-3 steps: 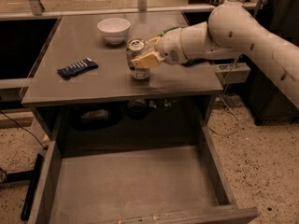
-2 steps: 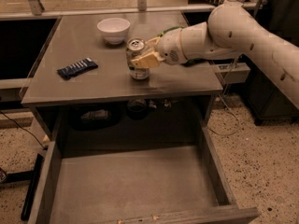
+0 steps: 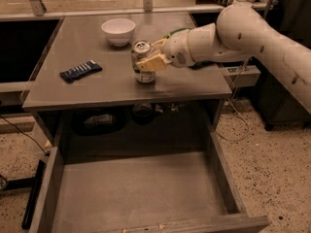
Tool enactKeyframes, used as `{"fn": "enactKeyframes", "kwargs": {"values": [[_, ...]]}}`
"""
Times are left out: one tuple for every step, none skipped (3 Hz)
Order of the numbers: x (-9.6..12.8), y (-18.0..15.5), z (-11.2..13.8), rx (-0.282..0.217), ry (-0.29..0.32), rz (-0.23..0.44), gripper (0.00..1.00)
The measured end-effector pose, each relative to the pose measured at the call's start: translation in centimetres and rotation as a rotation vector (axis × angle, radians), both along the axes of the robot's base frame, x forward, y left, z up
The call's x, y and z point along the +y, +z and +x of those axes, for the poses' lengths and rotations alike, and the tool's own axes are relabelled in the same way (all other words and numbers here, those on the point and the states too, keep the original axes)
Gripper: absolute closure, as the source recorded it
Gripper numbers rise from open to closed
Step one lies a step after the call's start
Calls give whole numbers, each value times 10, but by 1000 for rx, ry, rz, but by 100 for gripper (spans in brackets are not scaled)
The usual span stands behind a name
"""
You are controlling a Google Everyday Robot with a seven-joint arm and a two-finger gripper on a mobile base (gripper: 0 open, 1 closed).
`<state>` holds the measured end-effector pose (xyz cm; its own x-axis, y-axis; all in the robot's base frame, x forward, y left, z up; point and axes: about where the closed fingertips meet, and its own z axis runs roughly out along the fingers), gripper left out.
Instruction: Pick 7up can from top drawer and place on counter
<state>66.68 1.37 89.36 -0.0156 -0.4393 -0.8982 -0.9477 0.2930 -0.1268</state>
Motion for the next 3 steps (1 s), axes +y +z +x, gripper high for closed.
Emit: {"fn": "enactKeyframes", "kwargs": {"values": [[0,0,0,0,0,0,13],[0,0,0,0,0,0,0],[0,0,0,0,0,0,0]]}}
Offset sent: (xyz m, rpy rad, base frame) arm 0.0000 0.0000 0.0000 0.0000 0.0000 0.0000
